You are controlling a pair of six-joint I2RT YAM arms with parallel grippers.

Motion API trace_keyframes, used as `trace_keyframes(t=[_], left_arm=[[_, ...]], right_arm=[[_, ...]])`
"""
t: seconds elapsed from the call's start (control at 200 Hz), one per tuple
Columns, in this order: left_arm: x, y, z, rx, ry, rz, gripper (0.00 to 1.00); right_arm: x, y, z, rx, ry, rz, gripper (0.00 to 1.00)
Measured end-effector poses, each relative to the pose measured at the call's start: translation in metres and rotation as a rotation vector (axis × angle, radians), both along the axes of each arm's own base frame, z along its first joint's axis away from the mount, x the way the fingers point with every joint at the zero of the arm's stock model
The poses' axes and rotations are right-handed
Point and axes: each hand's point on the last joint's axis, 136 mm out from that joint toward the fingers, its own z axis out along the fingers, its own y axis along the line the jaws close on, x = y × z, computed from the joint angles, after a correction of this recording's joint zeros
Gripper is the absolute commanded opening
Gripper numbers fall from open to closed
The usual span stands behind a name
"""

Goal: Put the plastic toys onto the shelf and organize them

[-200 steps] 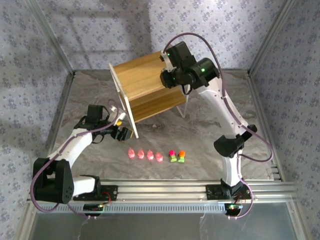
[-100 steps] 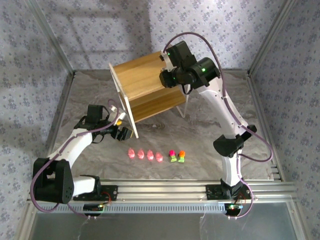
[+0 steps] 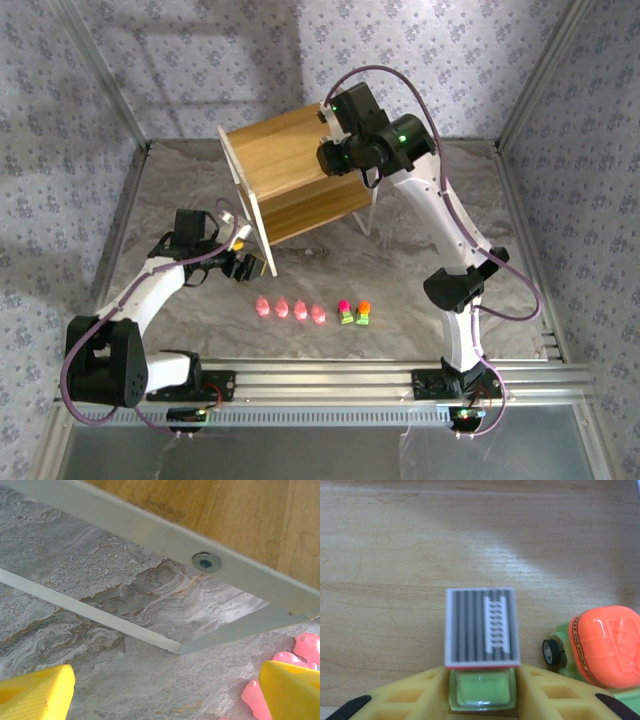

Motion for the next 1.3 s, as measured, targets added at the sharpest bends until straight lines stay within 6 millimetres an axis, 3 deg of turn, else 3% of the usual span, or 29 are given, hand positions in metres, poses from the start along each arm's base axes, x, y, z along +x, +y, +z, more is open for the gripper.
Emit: trace_keyframes(t=[0.899,1.004,1.179,1.299], left_arm=[[0.001,0.0,0.0,0.003,-0.003,0.002,0.95],[0.001,0.001,0.0,0.003,-0.004,0.003,0.95],[0.0,0.001,0.005,0.003,-0.02,0.004,0.95],[-0.002,0.002,0.007,0.004,-0.023,0.002,0.95]], right_arm=[[-0.003,-0.006,0.018,-0.014,-0.066,-0.026,0.53],[-0.018,-0.01,0.033,-0.013,-0.105,-0.027,0.53],[-0.063,-0.023,0.056,0.006,-0.176,-0.033,0.53],[-0.09,-0.031,0.056,0.018,-0.209,-0.05,0.53]])
